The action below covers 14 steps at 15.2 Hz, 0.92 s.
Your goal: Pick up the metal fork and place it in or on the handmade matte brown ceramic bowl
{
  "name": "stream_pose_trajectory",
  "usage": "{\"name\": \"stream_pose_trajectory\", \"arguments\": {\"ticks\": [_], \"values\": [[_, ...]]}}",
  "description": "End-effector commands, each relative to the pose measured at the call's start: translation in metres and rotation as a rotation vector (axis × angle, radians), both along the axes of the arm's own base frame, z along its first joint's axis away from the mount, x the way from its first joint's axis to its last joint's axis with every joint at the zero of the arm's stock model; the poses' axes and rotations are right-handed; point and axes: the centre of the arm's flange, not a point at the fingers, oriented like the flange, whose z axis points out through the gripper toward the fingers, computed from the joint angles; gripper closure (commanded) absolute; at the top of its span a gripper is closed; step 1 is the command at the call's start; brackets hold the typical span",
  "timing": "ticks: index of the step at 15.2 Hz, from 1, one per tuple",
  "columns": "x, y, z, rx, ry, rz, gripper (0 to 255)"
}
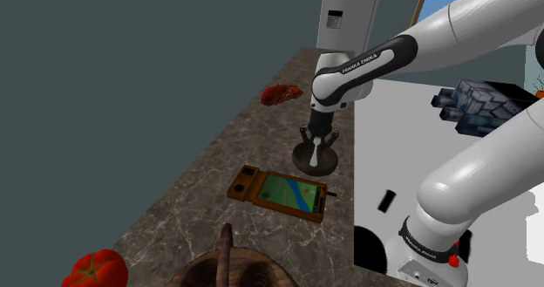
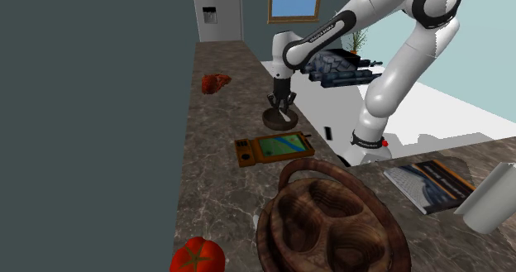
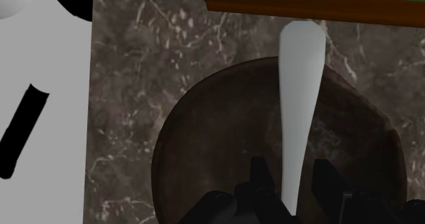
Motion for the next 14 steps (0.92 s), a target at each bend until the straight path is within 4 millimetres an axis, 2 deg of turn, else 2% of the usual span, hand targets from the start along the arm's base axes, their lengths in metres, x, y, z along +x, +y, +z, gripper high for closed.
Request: {"name": "stream_pose_trajectory", "arguments": {"ticks": [1,4,5,10,14], "values": [[0.000,0.000,0.000,0.000,-0.001,0.000,255],[0.000,0.000,0.000,0.000,-0.001,0.000,255],[0.000,0.000,0.000,0.000,-0.001,0.000,0],[0.000,0.000,0.000,0.000,-0.001,0.000,0],[0.003,-0.007,0.049,0.000,-0.001,0.000,0]]}}
